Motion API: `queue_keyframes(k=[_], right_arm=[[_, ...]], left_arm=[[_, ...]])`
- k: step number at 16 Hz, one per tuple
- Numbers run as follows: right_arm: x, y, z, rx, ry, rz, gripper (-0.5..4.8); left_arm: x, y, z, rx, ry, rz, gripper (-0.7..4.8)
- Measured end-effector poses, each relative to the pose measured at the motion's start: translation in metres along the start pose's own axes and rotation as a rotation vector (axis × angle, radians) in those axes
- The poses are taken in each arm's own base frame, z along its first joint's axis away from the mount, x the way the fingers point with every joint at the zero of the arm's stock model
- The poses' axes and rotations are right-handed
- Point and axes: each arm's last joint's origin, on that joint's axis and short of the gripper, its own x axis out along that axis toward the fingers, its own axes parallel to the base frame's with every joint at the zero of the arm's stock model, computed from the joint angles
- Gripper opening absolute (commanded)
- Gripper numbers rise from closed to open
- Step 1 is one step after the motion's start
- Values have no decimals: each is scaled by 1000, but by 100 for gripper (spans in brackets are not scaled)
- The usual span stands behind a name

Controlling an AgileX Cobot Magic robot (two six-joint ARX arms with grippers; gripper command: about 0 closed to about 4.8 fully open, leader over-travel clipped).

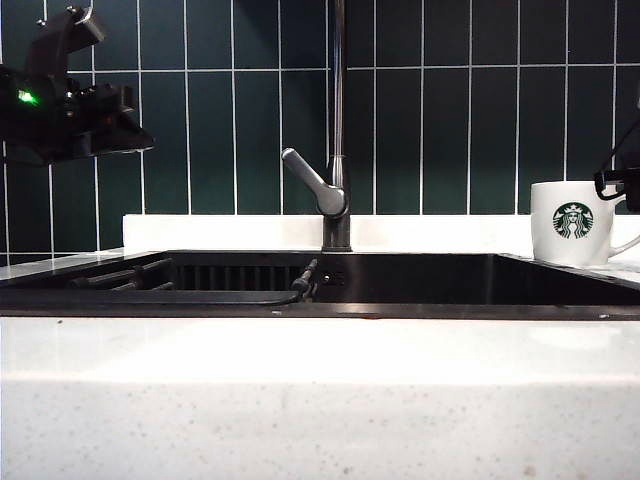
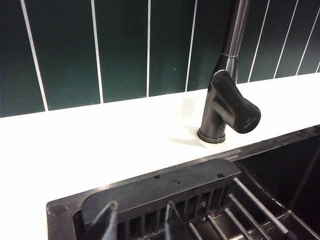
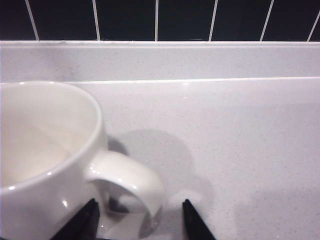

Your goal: Pick up the mug next to the sink, go to the faucet to get some water, pour the water into the sink, and finally put the mug back to its place.

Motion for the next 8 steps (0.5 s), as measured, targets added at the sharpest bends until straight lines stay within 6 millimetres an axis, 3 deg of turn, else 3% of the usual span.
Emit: queue_keyframes(k=[8], right_arm=[[0, 0, -5, -51, 42, 2, 225]], left_arm=[[11, 5, 2, -3, 9, 0, 122]])
